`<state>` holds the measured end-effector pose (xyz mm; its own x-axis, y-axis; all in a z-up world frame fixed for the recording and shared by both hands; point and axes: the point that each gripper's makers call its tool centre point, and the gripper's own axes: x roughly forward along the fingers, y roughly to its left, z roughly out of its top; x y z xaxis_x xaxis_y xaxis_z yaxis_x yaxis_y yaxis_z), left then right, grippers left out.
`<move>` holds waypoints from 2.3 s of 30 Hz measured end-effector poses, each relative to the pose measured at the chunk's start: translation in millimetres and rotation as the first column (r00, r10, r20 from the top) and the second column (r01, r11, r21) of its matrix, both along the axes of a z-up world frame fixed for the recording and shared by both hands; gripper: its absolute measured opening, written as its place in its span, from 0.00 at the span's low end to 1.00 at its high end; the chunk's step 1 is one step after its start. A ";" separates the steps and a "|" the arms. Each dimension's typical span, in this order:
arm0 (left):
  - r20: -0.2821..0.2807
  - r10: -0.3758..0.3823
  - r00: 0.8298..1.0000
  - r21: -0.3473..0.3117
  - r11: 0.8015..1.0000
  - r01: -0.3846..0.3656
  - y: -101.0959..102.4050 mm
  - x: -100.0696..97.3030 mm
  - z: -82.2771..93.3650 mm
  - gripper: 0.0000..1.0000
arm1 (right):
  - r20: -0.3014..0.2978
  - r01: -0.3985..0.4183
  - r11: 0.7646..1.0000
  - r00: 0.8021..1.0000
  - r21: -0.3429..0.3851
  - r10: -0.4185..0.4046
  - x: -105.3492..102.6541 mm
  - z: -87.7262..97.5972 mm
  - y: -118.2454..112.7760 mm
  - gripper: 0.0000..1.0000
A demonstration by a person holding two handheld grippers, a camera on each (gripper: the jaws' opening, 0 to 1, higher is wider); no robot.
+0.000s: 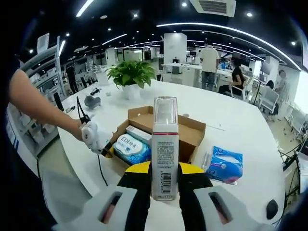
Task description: Operate the shoe box by opening the lid, removing the specified soft item, and placing it in the target area until the item is outside and the box remains undamaged.
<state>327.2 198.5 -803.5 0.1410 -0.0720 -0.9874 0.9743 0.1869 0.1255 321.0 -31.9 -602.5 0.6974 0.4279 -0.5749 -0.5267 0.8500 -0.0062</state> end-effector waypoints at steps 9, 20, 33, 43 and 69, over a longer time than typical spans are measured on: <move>-0.010 0.012 1.000 0.003 1.000 -0.012 -0.2 -1.0 0.1 0.02 | 0.017 0.011 1.000 1.000 -0.006 -0.011 -9.1 9.8 -18.5 0.17; -0.016 0.024 1.000 0.010 1.000 -0.024 -0.7 -0.3 -0.4 0.02 | 0.057 0.092 0.996 0.994 0.004 -0.092 -9.5 30.6 -60.4 0.17; -0.018 0.026 0.999 0.016 1.000 -0.026 -0.5 -0.6 -0.5 0.02 | 0.060 0.174 0.984 0.983 -0.032 -0.172 -15.2 37.1 -112.1 0.17; -0.015 0.032 0.999 0.021 0.999 -0.032 -0.7 -0.9 -0.3 0.03 | 0.068 0.246 0.969 0.968 -0.038 -0.243 -18.9 40.6 -149.9 0.17; -0.007 0.020 1.000 0.047 0.999 -0.019 1.2 -1.7 -0.9 0.03 | -0.055 0.402 0.913 0.915 0.063 -0.399 -15.2 -0.7 -202.2 0.17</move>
<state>325.5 199.7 -804.5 0.1345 -0.0227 -0.9906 0.9715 0.1998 0.1274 305.9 -234.1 -603.2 0.7962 0.1583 -0.5839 -0.1403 0.9872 0.0763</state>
